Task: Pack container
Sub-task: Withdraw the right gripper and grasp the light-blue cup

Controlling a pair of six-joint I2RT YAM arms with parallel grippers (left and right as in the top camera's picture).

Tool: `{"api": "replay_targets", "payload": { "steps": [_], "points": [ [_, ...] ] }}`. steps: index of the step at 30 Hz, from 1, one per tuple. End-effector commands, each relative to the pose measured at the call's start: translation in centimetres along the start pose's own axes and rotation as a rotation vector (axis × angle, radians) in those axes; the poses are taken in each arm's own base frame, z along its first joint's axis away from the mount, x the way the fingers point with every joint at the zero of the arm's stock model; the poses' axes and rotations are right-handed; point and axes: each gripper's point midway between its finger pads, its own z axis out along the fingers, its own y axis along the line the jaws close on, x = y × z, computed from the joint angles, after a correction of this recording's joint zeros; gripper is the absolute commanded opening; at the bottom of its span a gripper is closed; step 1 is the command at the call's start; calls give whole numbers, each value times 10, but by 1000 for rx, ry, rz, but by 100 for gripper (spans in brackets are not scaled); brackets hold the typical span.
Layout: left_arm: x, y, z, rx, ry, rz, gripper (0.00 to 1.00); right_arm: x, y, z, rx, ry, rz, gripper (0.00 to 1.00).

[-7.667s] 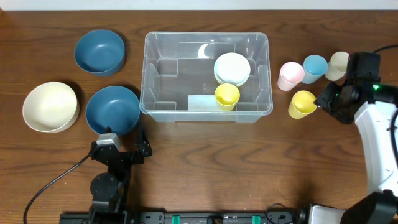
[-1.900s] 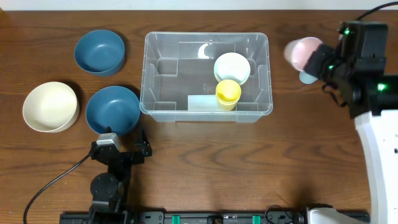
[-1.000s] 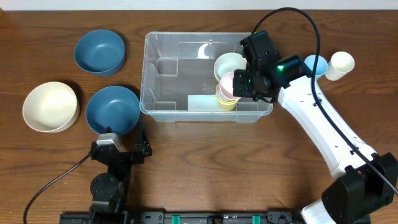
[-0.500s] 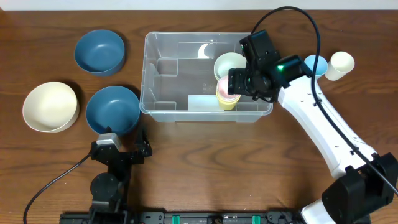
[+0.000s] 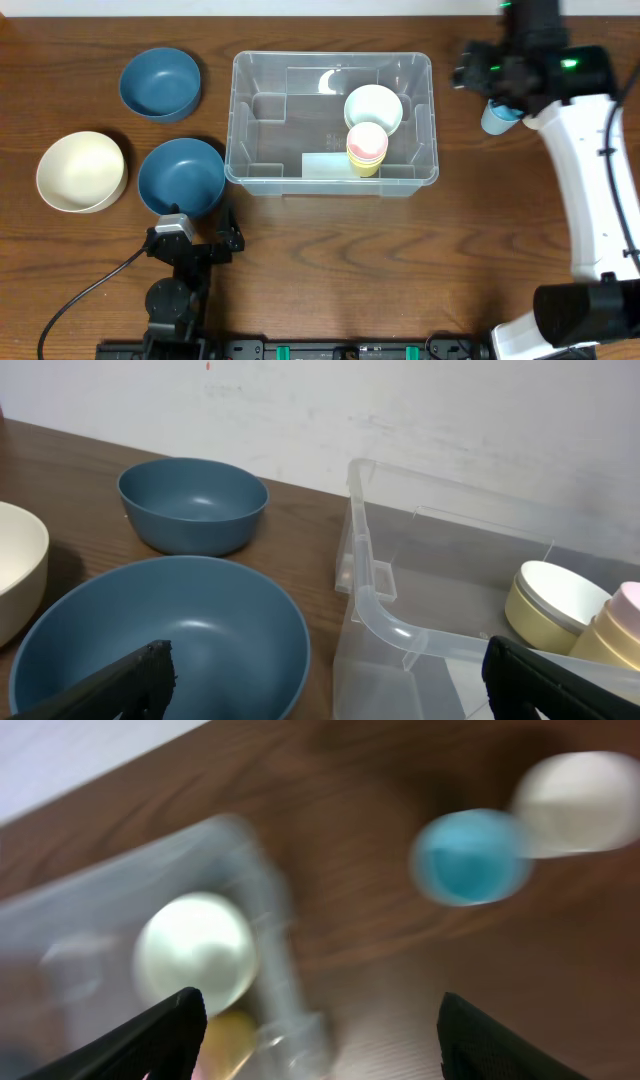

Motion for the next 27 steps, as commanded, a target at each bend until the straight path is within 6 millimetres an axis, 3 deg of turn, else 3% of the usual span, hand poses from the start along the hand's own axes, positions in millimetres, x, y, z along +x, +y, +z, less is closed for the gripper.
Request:
{"api": "replay_targets", "payload": {
  "steps": [1,5,11,27],
  "points": [
    [16,9,1,-35,43,17,98,-10,-46,28,101,33,103,75],
    [16,9,1,-35,43,17,98,-3,-83,69,177,128,164,74],
    [16,9,1,-35,43,17,98,6,-102,113,217,199,192,73],
    [16,9,1,-35,43,17,98,21,-128,154,334,241,238,67]
  ]
}}
